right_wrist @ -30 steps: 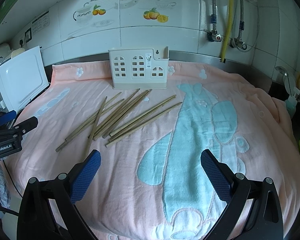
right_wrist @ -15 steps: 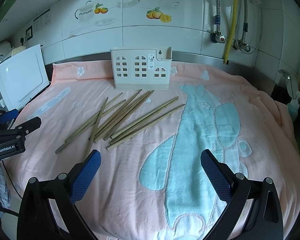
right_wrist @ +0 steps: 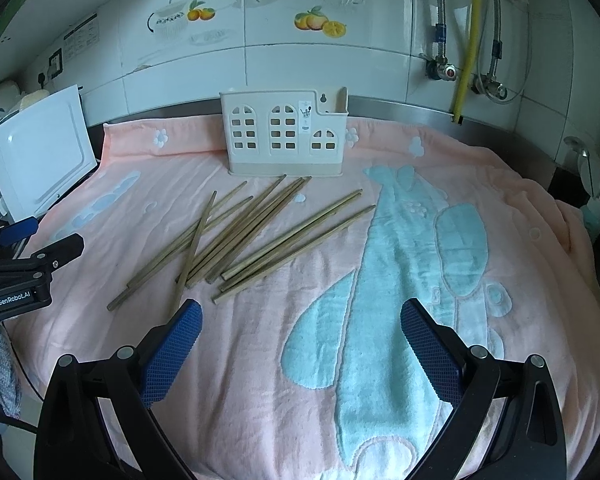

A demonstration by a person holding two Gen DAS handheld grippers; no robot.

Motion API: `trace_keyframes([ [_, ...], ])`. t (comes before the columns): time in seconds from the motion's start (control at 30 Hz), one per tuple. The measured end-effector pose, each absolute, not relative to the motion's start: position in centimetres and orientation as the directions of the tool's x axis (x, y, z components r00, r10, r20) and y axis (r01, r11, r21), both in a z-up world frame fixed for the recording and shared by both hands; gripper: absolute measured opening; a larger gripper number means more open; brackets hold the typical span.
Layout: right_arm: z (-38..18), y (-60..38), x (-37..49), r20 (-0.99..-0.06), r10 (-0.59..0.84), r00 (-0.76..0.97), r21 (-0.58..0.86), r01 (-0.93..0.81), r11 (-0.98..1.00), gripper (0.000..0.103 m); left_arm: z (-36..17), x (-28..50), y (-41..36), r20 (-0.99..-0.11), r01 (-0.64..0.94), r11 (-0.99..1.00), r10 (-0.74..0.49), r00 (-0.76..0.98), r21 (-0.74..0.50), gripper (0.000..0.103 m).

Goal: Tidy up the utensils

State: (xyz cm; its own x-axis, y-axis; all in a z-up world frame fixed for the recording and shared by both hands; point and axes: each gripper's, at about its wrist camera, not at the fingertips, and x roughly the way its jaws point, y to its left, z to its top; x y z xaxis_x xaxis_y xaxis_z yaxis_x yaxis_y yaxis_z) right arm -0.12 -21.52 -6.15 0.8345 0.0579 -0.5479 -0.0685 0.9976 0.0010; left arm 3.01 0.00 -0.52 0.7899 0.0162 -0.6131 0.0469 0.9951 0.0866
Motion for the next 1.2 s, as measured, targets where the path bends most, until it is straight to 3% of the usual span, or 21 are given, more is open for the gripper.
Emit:
trace_keyframes([
  [0.5, -6.2, -20.8, 1.0, -0.557, 0.059, 0.829, 0.000, -0.071, 0.997, 0.095, -1.1, 4.0, 0.7, -0.628, 0.027, 0.996, 0.030, 0.778, 0.081, 0.098],
  [0.6, -6.4, -20.3, 1.0, -0.561, 0.070, 0.825, 0.001, -0.084, 0.997, 0.088, -1.2, 3.9, 1.2, -0.629, 0.019, 0.997, 0.036, 0.777, 0.080, 0.098],
  [0.8, -6.7, -19.6, 1.3, -0.570, 0.087, 0.817, 0.010, -0.099, 0.995, 0.087, -0.8, 3.9, 2.1, -0.621, 0.002, 0.997, 0.048, 0.782, 0.078, 0.095],
  [1.1, -7.0, -18.2, 1.2, -0.578, 0.095, 0.810, 0.001, -0.116, 0.993, 0.076, -0.9, 3.7, 2.5, -0.618, 0.010, 0.998, 0.030, 0.786, 0.061, 0.091],
  [1.2, -7.2, -17.5, 1.2, -0.580, 0.104, 0.808, -0.002, -0.129, 0.992, 0.067, -0.9, 3.5, 2.9, -0.614, 0.007, 0.999, 0.023, 0.789, 0.046, 0.089],
])
